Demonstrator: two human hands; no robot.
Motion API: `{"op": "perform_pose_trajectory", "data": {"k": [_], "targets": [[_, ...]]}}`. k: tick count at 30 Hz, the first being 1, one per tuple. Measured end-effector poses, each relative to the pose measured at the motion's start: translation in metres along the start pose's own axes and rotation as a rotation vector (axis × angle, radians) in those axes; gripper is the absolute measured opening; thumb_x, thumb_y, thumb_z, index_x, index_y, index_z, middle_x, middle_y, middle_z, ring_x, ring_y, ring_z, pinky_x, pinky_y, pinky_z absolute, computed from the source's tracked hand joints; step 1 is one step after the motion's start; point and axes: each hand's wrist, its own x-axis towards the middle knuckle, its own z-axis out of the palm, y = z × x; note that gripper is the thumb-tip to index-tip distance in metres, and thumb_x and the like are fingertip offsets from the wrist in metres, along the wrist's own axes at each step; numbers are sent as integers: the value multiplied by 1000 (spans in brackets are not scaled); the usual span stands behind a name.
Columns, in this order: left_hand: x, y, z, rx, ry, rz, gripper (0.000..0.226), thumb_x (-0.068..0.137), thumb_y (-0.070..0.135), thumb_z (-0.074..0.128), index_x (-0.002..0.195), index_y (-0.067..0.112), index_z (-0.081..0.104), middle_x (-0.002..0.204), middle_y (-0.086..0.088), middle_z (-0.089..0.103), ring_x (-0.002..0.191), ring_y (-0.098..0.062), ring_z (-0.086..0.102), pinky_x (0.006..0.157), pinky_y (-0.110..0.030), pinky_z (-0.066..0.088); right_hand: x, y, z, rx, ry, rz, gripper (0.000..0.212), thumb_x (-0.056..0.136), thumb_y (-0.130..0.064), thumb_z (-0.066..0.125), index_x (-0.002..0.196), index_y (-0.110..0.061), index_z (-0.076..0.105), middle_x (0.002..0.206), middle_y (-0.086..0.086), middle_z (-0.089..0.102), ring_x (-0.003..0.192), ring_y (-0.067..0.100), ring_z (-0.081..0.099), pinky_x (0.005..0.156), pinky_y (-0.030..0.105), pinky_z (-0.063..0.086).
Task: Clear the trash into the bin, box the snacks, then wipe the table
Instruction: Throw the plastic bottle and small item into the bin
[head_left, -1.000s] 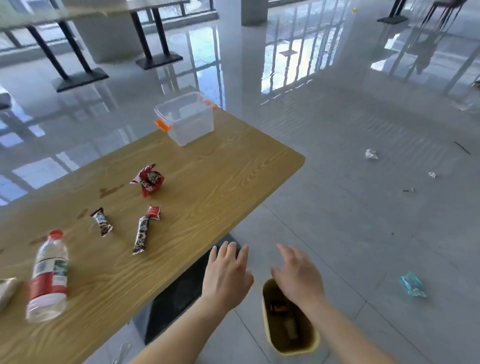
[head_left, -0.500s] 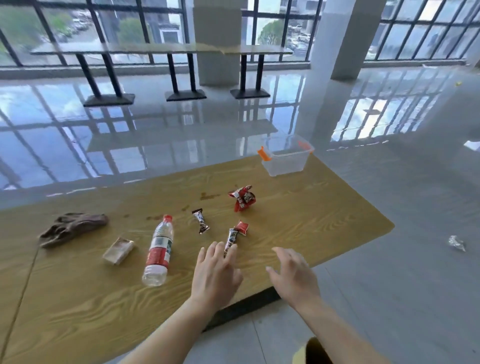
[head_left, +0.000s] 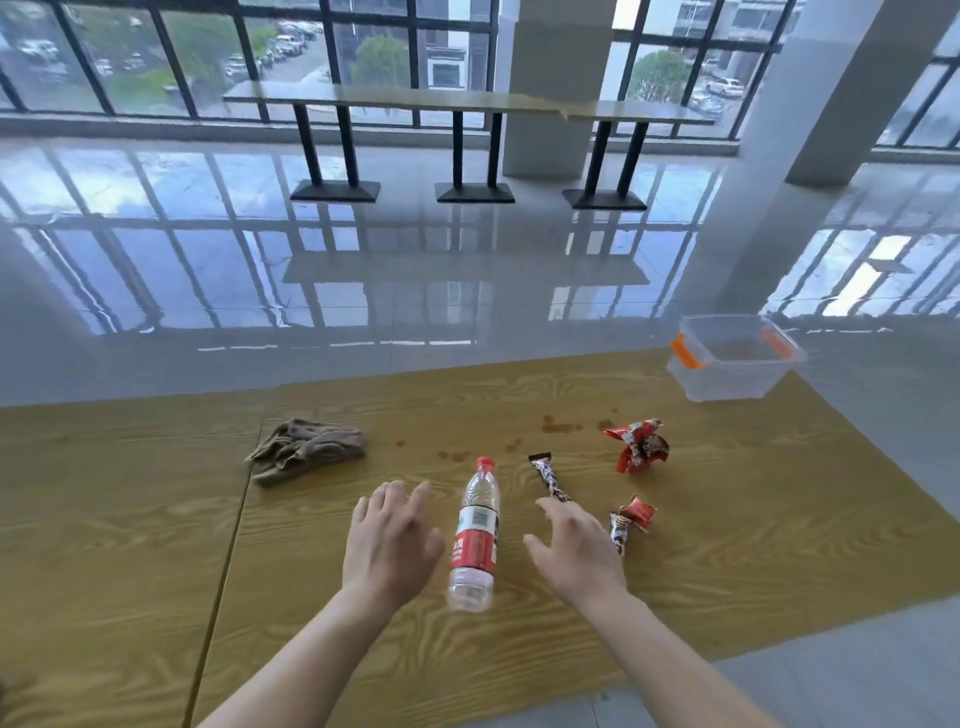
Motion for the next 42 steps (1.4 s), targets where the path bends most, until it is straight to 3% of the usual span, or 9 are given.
{"op": "perform_pose_trajectory", "data": {"k": [6, 10, 15, 22, 25, 31, 42], "targets": [[30, -38, 17, -28, -46, -118, 42, 93, 48, 47, 126, 23, 52, 121, -7, 57, 117, -27, 51, 96, -40, 41, 41, -29, 32, -27, -150, 58, 57, 89, -46, 60, 137, -19, 44, 129, 7, 55, 114, 27, 55, 89, 39, 47], [42, -46, 35, -26, -194, -198, 42, 88, 46, 52, 124, 25, 49, 118, -5, 53, 111, -27, 51, 88, -38, 44, 64, -42, 54, -40, -209, 111, 60, 87, -51, 62, 134, -20, 39, 128, 8, 50, 112, 29, 54, 93, 40, 46], [52, -44, 54, -12, -305, -231, 50, 80, 48, 62, 122, 28, 44, 118, -3, 49, 112, -25, 50, 87, -36, 46, 79, -48, 77, -25, -221, 152, 87, 85, -57, 63, 148, -19, 19, 140, 9, 38, 120, 30, 45, 100, 38, 40], [65, -50, 72, -5, -368, -246, 52, 84, 32, 62, 132, 32, 41, 122, -4, 47, 110, -25, 50, 83, -36, 48, 90, -43, 95, -36, -280, 202, 100, 84, -54, 65, 154, -23, 0, 146, 11, 28, 125, 31, 43, 103, 37, 40], [66, -53, 76, -16, -364, -247, 50, 86, 20, 56, 131, 34, 43, 119, -4, 48, 107, -25, 51, 80, -36, 49, 91, -40, 97, -36, -304, 200, 99, 85, -46, 65, 154, -23, -2, 150, 13, 26, 127, 33, 42, 105, 38, 39], [73, -46, 70, -71, -296, -224, 47, 81, 22, 56, 125, 35, 46, 109, -3, 48, 99, -25, 53, 67, -35, 45, 91, -32, 88, -19, -269, 189, 93, 83, -39, 61, 153, -25, 2, 151, 12, 26, 126, 32, 43, 101, 39, 42], [68, -14, 53, -121, -196, -52, 51, 78, 21, 56, 126, 35, 48, 110, -3, 51, 100, -26, 53, 72, -37, 50, 56, -14, 51, 3, -111, 228, 91, 80, -38, 61, 152, -27, 7, 144, 7, 34, 117, 27, 48, 87, 36, 45]]}}
